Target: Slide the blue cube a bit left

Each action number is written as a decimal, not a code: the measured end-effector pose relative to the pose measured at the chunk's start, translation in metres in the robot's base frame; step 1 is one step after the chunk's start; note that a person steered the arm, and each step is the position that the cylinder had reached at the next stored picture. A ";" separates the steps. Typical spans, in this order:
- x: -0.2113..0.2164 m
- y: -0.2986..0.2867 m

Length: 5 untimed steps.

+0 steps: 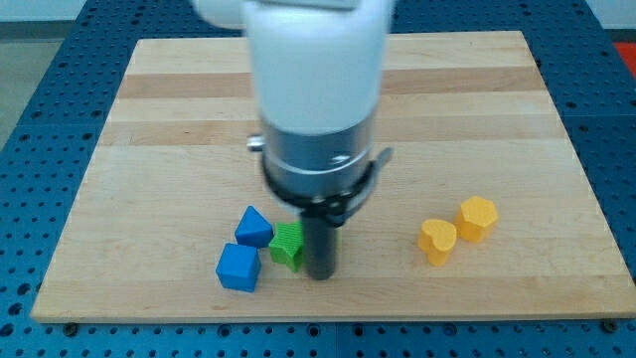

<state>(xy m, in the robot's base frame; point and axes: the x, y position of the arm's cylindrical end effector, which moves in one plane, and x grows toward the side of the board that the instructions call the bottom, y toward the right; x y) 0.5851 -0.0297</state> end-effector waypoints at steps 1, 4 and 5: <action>0.016 -0.047; 0.024 -0.090; 0.023 -0.061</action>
